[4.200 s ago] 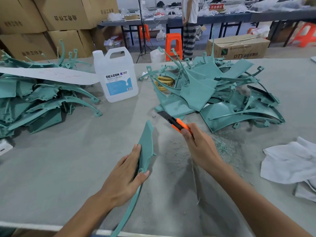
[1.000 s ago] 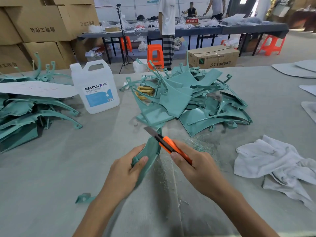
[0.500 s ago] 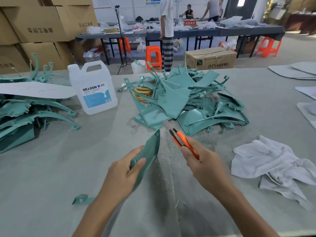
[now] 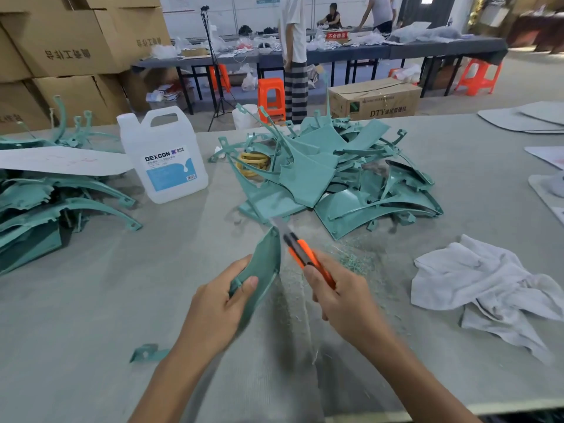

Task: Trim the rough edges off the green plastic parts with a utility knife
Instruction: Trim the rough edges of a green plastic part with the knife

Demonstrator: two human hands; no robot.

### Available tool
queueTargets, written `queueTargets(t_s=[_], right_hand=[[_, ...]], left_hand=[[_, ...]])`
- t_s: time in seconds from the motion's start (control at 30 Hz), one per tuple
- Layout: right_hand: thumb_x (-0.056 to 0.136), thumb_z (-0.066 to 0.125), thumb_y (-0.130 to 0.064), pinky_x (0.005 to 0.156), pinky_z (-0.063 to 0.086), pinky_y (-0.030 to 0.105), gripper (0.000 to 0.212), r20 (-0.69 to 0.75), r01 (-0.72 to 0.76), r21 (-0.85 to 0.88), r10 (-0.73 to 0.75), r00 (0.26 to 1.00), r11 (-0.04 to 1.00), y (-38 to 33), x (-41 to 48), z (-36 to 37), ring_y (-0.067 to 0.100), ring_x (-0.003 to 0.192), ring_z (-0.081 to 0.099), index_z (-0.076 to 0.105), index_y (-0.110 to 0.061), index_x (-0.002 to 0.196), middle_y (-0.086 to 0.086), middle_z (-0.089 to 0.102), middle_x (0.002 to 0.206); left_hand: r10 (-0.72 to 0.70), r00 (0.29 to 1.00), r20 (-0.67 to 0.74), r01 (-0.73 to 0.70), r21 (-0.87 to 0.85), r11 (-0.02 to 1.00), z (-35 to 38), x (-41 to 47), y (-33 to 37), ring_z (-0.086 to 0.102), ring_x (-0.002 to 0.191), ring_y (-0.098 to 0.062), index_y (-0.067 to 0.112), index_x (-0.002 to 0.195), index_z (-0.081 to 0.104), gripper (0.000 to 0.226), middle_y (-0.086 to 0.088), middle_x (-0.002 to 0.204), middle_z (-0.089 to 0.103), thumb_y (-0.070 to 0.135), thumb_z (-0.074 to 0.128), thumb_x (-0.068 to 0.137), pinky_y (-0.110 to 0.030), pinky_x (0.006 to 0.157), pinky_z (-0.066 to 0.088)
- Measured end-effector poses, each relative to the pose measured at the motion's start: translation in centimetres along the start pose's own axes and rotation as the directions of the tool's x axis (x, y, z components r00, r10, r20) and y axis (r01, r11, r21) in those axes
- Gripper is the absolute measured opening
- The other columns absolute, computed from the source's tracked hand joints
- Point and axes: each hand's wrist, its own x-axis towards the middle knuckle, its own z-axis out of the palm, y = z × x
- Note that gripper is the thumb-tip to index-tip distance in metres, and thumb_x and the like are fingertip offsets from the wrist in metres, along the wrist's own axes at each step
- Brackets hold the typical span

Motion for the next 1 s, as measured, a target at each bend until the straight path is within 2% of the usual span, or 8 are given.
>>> queueTargets(t_s=[0.07, 0.17, 0.3, 0.47, 0.63, 0.83, 0.9, 1.0], right_hand=[[0.103, 0.05, -0.042, 0.058, 0.056, 0.05, 0.017, -0.01, -0.114, 0.023, 0.115, 0.993, 0.993, 0.7, 0.4, -0.1, 0.015, 0.052, 0.058, 0.061, -0.052, 0.111, 0.003, 0.067, 0.072], [0.103, 0.049, -0.041, 0.054, 0.055, 0.05, 0.017, -0.01, -0.193, 0.021, 0.193, 0.981, 0.981, 1.0, 0.2, 0.1, 0.02, 0.057, 0.062, 0.061, -0.054, 0.104, -0.001, 0.066, 0.075], [0.1, 0.047, -0.033, 0.062, 0.058, 0.043, 0.035, 0.05, -0.258, 0.005, 0.257, 0.965, 0.966, 0.4, 0.5, 1.0, 0.023, 0.065, 0.066, 0.056, -0.044, 0.132, -0.004, 0.064, 0.073], [0.104, 0.043, -0.029, 0.077, 0.049, 0.038, 0.021, 0.188, -0.226, -0.219, 0.268, 0.945, 0.949, -0.6, 0.2, 1.9, 0.028, 0.09, 0.063, 0.06, -0.026, 0.116, 0.002, 0.069, 0.095], [0.106, 0.04, -0.029, 0.078, 0.047, 0.039, 0.02, 0.209, -0.182, -0.29, 0.248, 0.946, 0.939, -1.5, 0.1, 2.1, 0.03, 0.097, 0.063, 0.057, -0.021, 0.113, 0.006, 0.069, 0.103], [0.104, 0.041, -0.025, 0.063, 0.056, 0.041, 0.019, 0.199, -0.305, -0.038, 0.306, 0.931, 0.952, -1.9, -0.1, 3.1, 0.027, 0.068, 0.068, 0.059, -0.021, 0.098, 0.002, 0.063, 0.072], [0.104, 0.04, -0.023, 0.047, 0.055, 0.036, 0.021, 0.195, -0.409, 0.146, 0.379, 0.905, 0.901, -1.7, -0.5, 3.7, 0.022, 0.052, 0.065, 0.061, -0.022, 0.102, 0.005, 0.059, 0.068], [0.105, 0.04, -0.023, 0.041, 0.053, 0.034, 0.022, 0.136, -0.429, 0.252, 0.408, 0.903, 0.867, -1.2, -1.0, 4.2, 0.018, 0.044, 0.061, 0.061, -0.025, 0.112, 0.005, 0.057, 0.062]], left_hand=[[-0.028, 0.999, -0.026, 0.027, -0.017, 0.999, 0.3, -0.1, -0.1, 0.067, 0.1, 0.001, 0.047, 0.134, 0.056, 0.041, 0.028, 0.109, 0.071, 0.053, 0.055, 0.094, -0.034, 0.092, 0.054], [-0.055, 0.992, -0.112, 0.056, 0.006, 0.998, 1.1, -0.4, 0.0, 0.067, 0.08, -0.009, 0.045, 0.132, 0.056, 0.039, 0.016, 0.09, 0.073, 0.056, 0.054, 0.094, -0.036, 0.082, 0.054], [-0.086, 0.981, -0.175, 0.085, -0.008, 0.996, 2.3, -0.2, 0.4, 0.067, 0.094, -0.021, 0.04, 0.134, 0.058, 0.036, 0.007, 0.1, 0.075, 0.042, 0.058, 0.098, -0.039, 0.088, 0.052], [-0.107, 0.971, -0.212, 0.104, -0.023, 0.994, 3.1, 0.5, 0.9, 0.066, 0.095, -0.026, 0.038, 0.138, 0.057, 0.039, -0.002, 0.095, 0.074, 0.042, 0.055, 0.1, -0.039, 0.086, 0.051], [-0.098, 0.971, -0.217, 0.102, 0.011, 0.995, 3.7, 1.0, 1.2, 0.063, 0.08, -0.024, 0.038, 0.139, 0.055, 0.039, -0.006, 0.08, 0.071, 0.043, 0.053, 0.1, -0.036, 0.072, 0.044], [-0.065, 0.975, -0.212, 0.076, 0.045, 0.996, 3.7, 1.0, 1.3, 0.06, 0.069, -0.026, 0.036, 0.138, 0.056, 0.038, 0.002, 0.06, 0.06, 0.042, 0.052, 0.101, -0.035, 0.064, 0.036], [-0.051, 0.976, -0.212, 0.064, 0.056, 0.996, 3.7, 1.0, 1.3, 0.061, 0.072, -0.029, 0.035, 0.138, 0.056, 0.037, 0.001, 0.063, 0.062, 0.041, 0.052, 0.101, -0.035, 0.064, 0.035], [-0.051, 0.972, -0.228, 0.062, 0.04, 0.997, 3.7, 1.0, 1.2, 0.063, 0.081, -0.03, 0.035, 0.138, 0.055, 0.038, -0.004, 0.078, 0.07, 0.041, 0.052, 0.101, -0.033, 0.066, 0.034]])
